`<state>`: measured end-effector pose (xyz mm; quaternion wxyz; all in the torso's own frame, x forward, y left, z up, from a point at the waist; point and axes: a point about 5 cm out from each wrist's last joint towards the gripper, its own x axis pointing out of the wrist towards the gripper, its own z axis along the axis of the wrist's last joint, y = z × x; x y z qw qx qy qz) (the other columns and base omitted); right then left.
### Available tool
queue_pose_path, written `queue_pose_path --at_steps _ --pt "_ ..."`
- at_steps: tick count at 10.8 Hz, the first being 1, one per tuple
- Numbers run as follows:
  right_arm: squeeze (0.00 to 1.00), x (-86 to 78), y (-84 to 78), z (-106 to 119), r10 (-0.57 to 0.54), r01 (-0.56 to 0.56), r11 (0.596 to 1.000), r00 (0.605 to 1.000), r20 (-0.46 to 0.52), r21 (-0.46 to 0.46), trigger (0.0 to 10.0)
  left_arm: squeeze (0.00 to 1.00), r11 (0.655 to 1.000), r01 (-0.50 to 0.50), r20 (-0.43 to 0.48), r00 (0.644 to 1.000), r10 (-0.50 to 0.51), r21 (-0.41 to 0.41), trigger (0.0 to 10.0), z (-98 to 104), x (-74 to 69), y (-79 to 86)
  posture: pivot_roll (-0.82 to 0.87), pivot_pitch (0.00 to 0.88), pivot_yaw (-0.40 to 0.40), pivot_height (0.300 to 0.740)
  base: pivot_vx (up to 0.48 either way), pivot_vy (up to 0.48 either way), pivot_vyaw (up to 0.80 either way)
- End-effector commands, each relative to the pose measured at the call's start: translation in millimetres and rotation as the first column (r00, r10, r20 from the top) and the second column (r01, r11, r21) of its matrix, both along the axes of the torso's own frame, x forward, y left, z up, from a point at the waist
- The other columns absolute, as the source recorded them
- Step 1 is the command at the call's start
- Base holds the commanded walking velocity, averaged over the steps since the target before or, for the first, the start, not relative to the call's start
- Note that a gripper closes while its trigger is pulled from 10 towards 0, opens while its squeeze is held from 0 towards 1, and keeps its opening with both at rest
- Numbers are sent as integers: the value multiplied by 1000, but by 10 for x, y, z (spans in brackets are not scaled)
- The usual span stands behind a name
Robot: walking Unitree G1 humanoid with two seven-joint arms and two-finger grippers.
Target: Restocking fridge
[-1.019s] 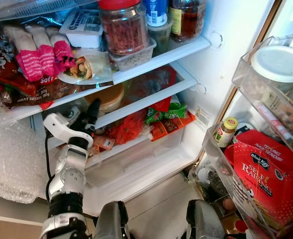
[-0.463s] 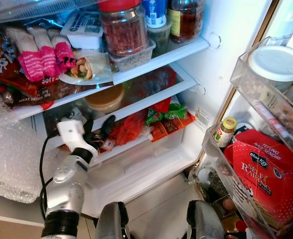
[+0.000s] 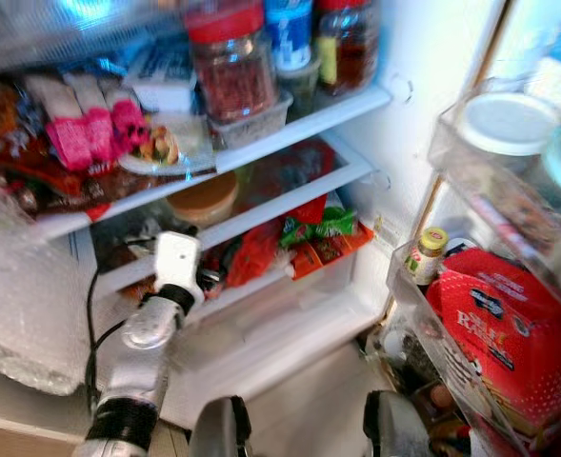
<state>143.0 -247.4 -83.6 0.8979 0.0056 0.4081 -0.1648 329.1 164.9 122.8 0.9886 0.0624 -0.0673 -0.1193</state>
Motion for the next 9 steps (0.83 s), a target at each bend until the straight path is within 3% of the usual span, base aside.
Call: queue_pose_path --at_steps 1,3,5,9 --pt "0 29 22 4 -2 2 1000 1000 4 2 10000 0 999 -39 -6 999 39 17 10000 -66 -7 78 -34 13 92 596 0 0 0" --pt "0 61 14 17 -5 5 1000 1000 9 -1 10000 0 995 -101 -14 995 101 -11 10000 -136 12 150 -21 5 83 596 0 0 0" --pt "0 92 -10 34 -3 3 1000 1000 13 -11 10000 0 984 -165 -35 986 163 -64 10000 -206 25 202 -4 22 60 596 -289 0 0" --pt "0 117 -47 52 7 -6 1000 1000 8 -19 10000 0 978 -196 -54 980 193 -75 10000 -273 56 228 19 30 37 596 -314 0 0"
